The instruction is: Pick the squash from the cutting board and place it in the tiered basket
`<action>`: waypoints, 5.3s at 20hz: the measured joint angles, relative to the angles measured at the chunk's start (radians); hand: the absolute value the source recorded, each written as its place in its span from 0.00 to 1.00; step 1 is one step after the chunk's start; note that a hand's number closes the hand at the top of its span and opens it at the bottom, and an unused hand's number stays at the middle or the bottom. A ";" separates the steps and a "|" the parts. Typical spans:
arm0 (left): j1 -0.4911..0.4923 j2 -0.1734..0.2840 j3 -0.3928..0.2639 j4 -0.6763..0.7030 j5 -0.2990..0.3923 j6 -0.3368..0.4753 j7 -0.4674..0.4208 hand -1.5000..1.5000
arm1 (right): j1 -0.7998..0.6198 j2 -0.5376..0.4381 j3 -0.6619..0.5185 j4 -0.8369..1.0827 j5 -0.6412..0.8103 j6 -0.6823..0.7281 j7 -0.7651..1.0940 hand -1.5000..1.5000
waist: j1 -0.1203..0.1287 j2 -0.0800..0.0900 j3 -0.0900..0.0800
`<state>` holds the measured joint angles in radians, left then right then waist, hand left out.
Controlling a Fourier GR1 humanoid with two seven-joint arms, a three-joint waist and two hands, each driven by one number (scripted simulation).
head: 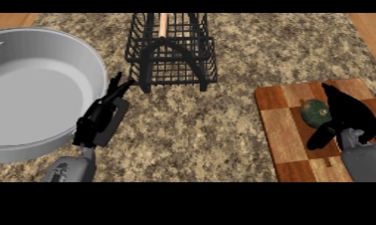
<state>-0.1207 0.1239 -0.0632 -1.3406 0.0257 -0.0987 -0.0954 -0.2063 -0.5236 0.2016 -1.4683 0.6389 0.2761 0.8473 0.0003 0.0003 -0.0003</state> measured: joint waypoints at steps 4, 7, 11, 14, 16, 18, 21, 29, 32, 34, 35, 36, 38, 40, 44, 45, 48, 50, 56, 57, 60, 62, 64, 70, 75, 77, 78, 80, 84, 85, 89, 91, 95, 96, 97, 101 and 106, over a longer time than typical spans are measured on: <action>0.018 -0.008 -0.001 -0.036 -0.013 -0.002 0.023 0.50 | 0.001 0.043 -0.033 0.058 0.051 -0.013 -0.058 0.00 | 0.001 0.000 0.000; 0.017 -0.027 -0.005 -0.037 -0.024 0.010 0.023 0.50 | -0.001 0.062 -0.053 0.077 0.065 -0.039 -0.118 1.00 | 0.000 -0.001 -0.001; 0.005 -0.011 0.017 -0.029 -0.012 -0.012 0.028 0.50 | -0.010 0.081 -0.065 0.108 0.103 -0.120 -0.224 1.00 | 0.002 -0.002 -0.002; 0.030 -0.013 0.012 -0.050 -0.016 -0.022 0.025 0.50 | -0.042 0.104 -0.078 0.143 0.132 -0.142 -0.262 1.00 | 0.002 -0.002 -0.003; 0.029 -0.015 0.019 -0.033 -0.022 -0.028 -0.003 0.50 | -0.051 0.120 -0.086 0.151 0.153 -0.146 -0.279 1.00 | 0.002 -0.004 0.000; 0.040 -0.020 0.017 -0.047 -0.032 -0.025 -0.003 0.50 | -0.037 0.133 -0.093 0.126 0.171 -0.144 -0.286 1.00 | 0.001 -0.003 0.000; 0.024 -0.023 0.027 -0.044 -0.030 -0.027 0.018 0.50 | -0.037 0.129 -0.109 0.114 0.194 -0.135 -0.313 1.00 | 0.001 -0.002 0.000; 0.013 -0.038 0.020 -0.028 -0.057 -0.012 -0.001 0.50 | -0.113 0.026 -0.098 0.224 0.204 -0.108 -0.615 1.00 | 0.007 0.000 0.003; 0.023 -0.040 0.019 -0.042 -0.056 -0.013 0.005 0.50 | -0.156 0.011 -0.153 0.243 0.155 -0.111 -0.695 1.00 | 0.006 -0.001 0.003; 0.030 -0.040 0.018 -0.050 -0.055 -0.014 0.011 0.50 | -0.161 0.020 -0.194 0.202 0.085 -0.090 -0.726 1.00 | 0.000 -0.003 0.002; 0.031 -0.035 0.023 -0.050 -0.048 -0.021 0.010 0.50 | -0.166 0.039 -0.209 0.176 0.047 -0.077 -0.727 1.00 | -0.003 -0.005 0.002; 0.032 -0.034 0.023 -0.050 -0.049 -0.023 0.005 0.50 | -0.181 0.054 -0.230 0.161 0.010 -0.073 -0.736 1.00 | -0.003 -0.005 0.002; 0.029 -0.034 0.026 -0.042 -0.053 -0.019 0.000 0.50 | -0.203 0.078 -0.259 0.104 -0.049 -0.058 -0.732 1.00 | -0.007 -0.006 0.003; 0.025 -0.034 0.029 -0.036 -0.053 -0.019 -0.005 0.50 | -0.238 0.082 -0.288 0.053 -0.095 -0.038 -0.722 1.00 | -0.007 -0.007 0.003; 0.018 -0.022 0.039 -0.049 -0.035 -0.040 0.021 0.50 | -0.325 0.117 -0.292 -0.058 -0.145 0.008 -0.617 1.00 | -0.003 -0.006 0.001; 0.013 -0.021 0.042 -0.043 -0.035 -0.041 0.022 0.50 | -0.345 0.123 -0.290 -0.089 -0.157 0.028 -0.576 1.00 | -0.003 -0.005 0.001; 0.019 -0.030 0.033 -0.059 -0.038 -0.038 0.034 0.50 | -0.444 0.154 -0.289 -0.131 -0.191 0.067 -0.452 1.00 | 0.002 -0.005 0.001; 0.013 -0.041 0.030 -0.062 -0.039 -0.031 0.047 0.50 | -0.528 0.171 -0.293 -0.126 -0.210 0.084 -0.378 1.00 | 0.004 -0.004 0.000; 0.016 -0.053 0.012 -0.055 -0.068 -0.020 0.021 0.50 | -0.785 0.261 -0.257 0.021 -0.183 0.057 -0.221 1.00 | 0.017 -0.001 0.001; 0.010 -0.052 0.016 -0.046 -0.068 -0.020 0.013 0.50 | -0.816 0.279 -0.253 0.046 -0.181 0.049 -0.204 1.00 | 0.016 -0.001 0.001; 0.003 -0.044 0.021 -0.048 -0.057 -0.037 0.028 0.50 | -0.915 0.344 -0.236 0.153 -0.150 -0.006 -0.170 1.00 | 0.021 0.000 0.001; 0.003 -0.050 0.015 -0.055 -0.060 -0.035 0.035 0.50 | -0.978 0.374 -0.232 0.244 -0.133 -0.037 -0.177 1.00 | 0.025 0.002 0.000; 0.003 -0.044 0.022 -0.059 -0.050 -0.045 0.042 0.50 | -1.022 0.400 -0.225 0.323 -0.121 -0.056 -0.193 1.00 | 0.026 0.003 0.000; -0.004 -0.043 0.025 -0.046 -0.054 -0.050 0.026 0.50 | -1.149 0.469 -0.229 0.573 -0.091 -0.133 -0.266 1.00 | 0.032 0.007 0.000; -0.017 -0.051 0.023 -0.033 -0.060 -0.048 0.014 0.50 | -1.217 0.502 -0.238 0.768 -0.085 -0.217 -0.360 1.00 | 0.041 0.011 0.000; -0.027 -0.055 0.020 -0.024 -0.066 -0.044 0.016 0.50 | -1.244 0.510 -0.223 0.830 -0.114 -0.255 -0.381 1.00 | 0.047 0.011 0.001; -0.026 -0.056 0.018 -0.021 -0.071 -0.043 0.011 0.50 | -1.252 0.512 -0.222 0.856 -0.130 -0.263 -0.399 1.00 | 0.047 0.010 0.001; -0.027 -0.055 0.018 -0.016 -0.070 -0.049 0.001 0.50 | -1.271 0.514 -0.223 0.908 -0.160 -0.283 -0.428 1.00 | 0.050 0.010 0.001; -0.032 -0.052 0.017 -0.017 -0.062 -0.066 0.005 0.50 | -1.306 0.518 -0.220 0.987 -0.254 -0.317 -0.446 1.00 | 0.062 0.011 0.000; -0.035 -0.052 0.016 -0.013 -0.063 -0.067 0.004 0.50 | -1.317 0.519 -0.216 1.000 -0.285 -0.317 -0.432 1.00 | 0.063 0.010 0.000; -0.043 -0.061 0.018 -0.002 -0.070 -0.054 0.006 0.50 | -1.329 0.522 -0.274 1.060 -0.399 -0.310 -0.353 0.00 | 0.062 0.010 0.000; -0.046 -0.060 0.019 -0.002 -0.071 -0.053 0.009 0.50 | -1.337 0.523 -0.297 1.086 -0.450 -0.311 -0.332 0.00 | 0.062 0.011 0.000; -0.044 -0.056 0.024 -0.002 -0.069 -0.054 0.018 0.50 | -1.348 0.524 -0.318 1.107 -0.539 -0.344 -0.329 0.00 | 0.056 0.007 0.000; -0.050 -0.055 0.030 0.003 -0.066 -0.055 0.022 0.50 | -1.358 0.524 -0.321 1.111 -0.552 -0.366 -0.330 0.00 | 0.055 0.008 0.000; -0.047 -0.054 0.033 0.009 -0.068 -0.052 0.011 0.50 | -1.357 0.524 -0.322 1.109 -0.558 -0.388 -0.333 0.00 | 0.050 0.007 0.001; -0.029 -0.047 0.041 0.005 -0.066 -0.053 -0.006 0.50 | -1.362 0.510 -0.313 1.088 -0.527 -0.522 -0.346 0.00 | 0.030 0.003 0.002; -0.020 -0.043 0.056 -0.001 -0.060 -0.047 -0.004 0.50 | -1.346 0.424 -0.297 1.066 -0.459 -0.695 -0.357 0.00 | 0.010 0.000 0.002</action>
<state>-0.1408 0.0808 -0.0075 -1.3414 -0.0343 -0.1458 -0.0994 -1.5521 -0.0997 -0.0952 -0.4019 0.1799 -0.4192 0.4905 0.0106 0.0000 0.0014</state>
